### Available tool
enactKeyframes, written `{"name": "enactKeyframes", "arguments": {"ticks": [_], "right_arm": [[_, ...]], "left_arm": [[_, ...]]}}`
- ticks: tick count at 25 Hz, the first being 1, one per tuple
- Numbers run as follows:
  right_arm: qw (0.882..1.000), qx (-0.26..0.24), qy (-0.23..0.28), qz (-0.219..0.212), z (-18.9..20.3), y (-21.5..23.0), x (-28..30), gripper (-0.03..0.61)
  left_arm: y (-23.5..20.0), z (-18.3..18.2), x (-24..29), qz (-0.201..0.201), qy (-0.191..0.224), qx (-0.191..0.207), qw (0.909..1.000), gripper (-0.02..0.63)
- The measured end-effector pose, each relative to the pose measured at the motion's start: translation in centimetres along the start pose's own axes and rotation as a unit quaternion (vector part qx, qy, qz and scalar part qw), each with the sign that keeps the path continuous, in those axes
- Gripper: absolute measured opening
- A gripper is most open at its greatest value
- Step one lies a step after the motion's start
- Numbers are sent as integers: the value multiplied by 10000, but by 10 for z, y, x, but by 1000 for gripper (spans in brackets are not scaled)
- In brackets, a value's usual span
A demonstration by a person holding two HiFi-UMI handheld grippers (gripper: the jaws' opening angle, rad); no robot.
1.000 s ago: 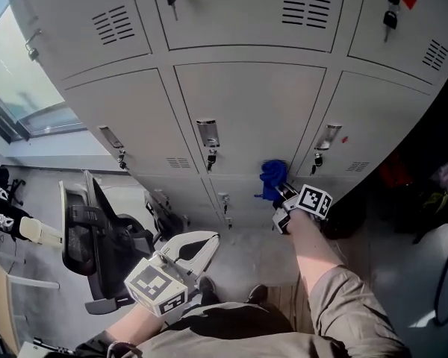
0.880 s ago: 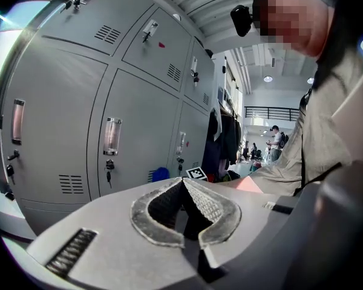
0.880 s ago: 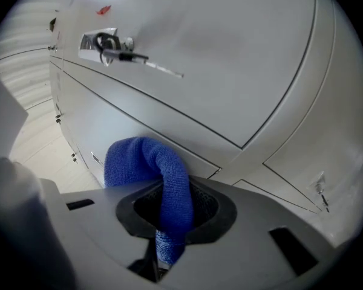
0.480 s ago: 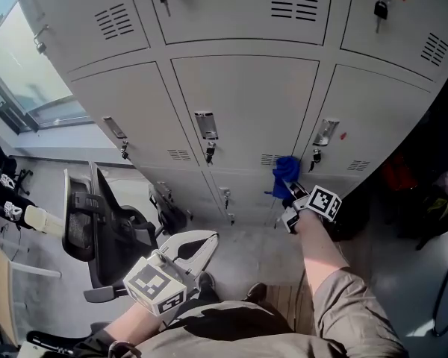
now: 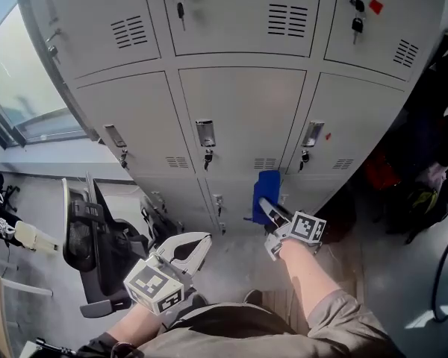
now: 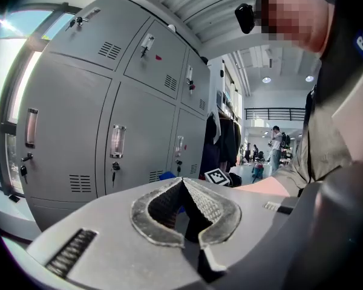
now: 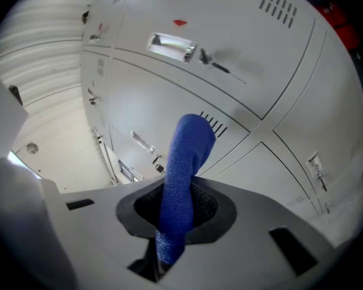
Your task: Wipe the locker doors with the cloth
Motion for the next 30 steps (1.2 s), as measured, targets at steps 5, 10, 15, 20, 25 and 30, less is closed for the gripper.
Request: {"name": "enactKeyframes", "arguments": {"ticks": [5, 10, 15, 20, 25, 30], "right_arm": [[9922, -1249, -26, 9, 28, -74, -9, 57], [9747, -2234, -20, -99, 74, -156, -14, 57], [9624, -2696, -306, -153, 115, -200, -22, 57], [9488, -3075, -643, -344, 141, -222, -35, 57], [9219, -3791, -585, -537, 135, -241, -47, 57], [9046, -4187, -520, -606, 123, -248, -59, 55]], "left_arm": [[-13, 1, -29, 435, 177, -17, 9989, 0], [-24, 8, -67, 794, 231, -132, 9965, 0], [-29, 17, -81, 946, 275, -254, 9948, -2], [-18, 15, -86, 887, 363, -221, 9952, 0], [-6, 11, -82, 857, 334, -36, 9958, -1], [11, 14, -74, 862, 234, -76, 9960, -2]]}}
Point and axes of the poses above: the fingertips, and each gripper's own axes: x forward along the fingers, y to its right, z out of its underside, the point moved 6 cm from there along -x, backward along the fingers, and after that the axes turned 7 degrees about y, right-handed, at the moved point
